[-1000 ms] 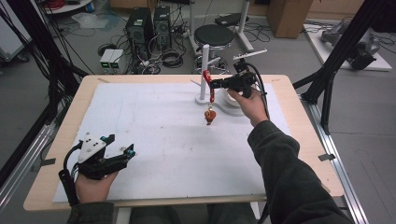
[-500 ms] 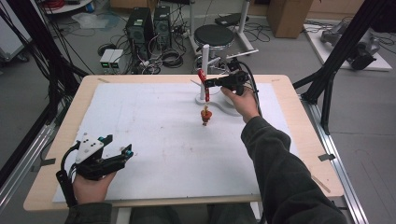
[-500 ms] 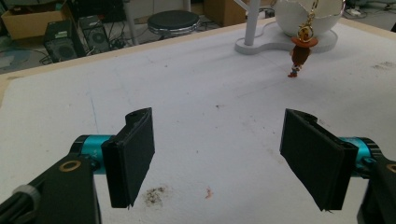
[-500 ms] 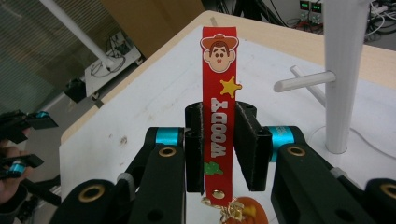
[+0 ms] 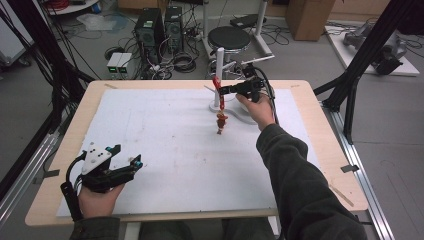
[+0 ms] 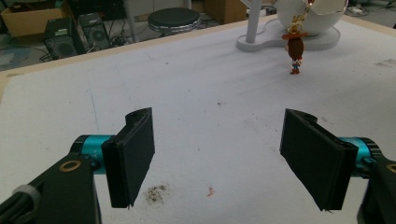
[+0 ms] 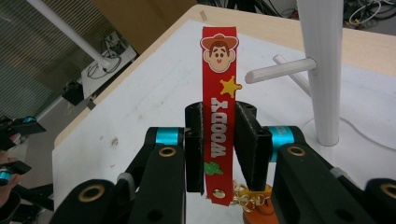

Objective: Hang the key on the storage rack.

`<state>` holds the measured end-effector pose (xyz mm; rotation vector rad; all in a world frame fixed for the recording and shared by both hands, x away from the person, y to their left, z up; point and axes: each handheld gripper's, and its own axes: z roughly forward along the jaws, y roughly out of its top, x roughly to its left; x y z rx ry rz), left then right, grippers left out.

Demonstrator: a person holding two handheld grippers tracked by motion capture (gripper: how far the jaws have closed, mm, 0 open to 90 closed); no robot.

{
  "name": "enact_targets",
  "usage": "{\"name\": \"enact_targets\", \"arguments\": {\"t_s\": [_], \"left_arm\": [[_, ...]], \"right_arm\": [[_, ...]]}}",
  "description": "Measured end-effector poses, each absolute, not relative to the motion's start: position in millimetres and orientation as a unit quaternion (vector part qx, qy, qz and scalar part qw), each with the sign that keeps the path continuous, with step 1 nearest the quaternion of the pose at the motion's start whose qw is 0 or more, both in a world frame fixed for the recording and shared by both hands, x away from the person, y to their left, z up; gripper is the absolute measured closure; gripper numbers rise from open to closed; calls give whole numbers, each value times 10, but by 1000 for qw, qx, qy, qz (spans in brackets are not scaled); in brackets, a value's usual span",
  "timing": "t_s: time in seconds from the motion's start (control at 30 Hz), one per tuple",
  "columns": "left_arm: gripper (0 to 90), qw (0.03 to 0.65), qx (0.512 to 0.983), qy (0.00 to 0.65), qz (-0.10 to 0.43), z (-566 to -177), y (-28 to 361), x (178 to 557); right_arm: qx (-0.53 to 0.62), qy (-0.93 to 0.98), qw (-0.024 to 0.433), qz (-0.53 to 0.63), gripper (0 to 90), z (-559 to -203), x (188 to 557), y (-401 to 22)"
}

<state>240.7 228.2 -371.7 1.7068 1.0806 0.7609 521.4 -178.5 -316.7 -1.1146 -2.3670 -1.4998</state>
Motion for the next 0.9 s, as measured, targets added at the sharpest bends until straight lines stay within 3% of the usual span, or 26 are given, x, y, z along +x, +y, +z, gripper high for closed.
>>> {"name": "enact_targets", "arguments": {"t_s": [0.9], "left_arm": [[265,470,698,444,308,-3776,2283,2446]], "right_arm": [[-375,-779,86,-496,746,-3256,5274,-1803]]}}
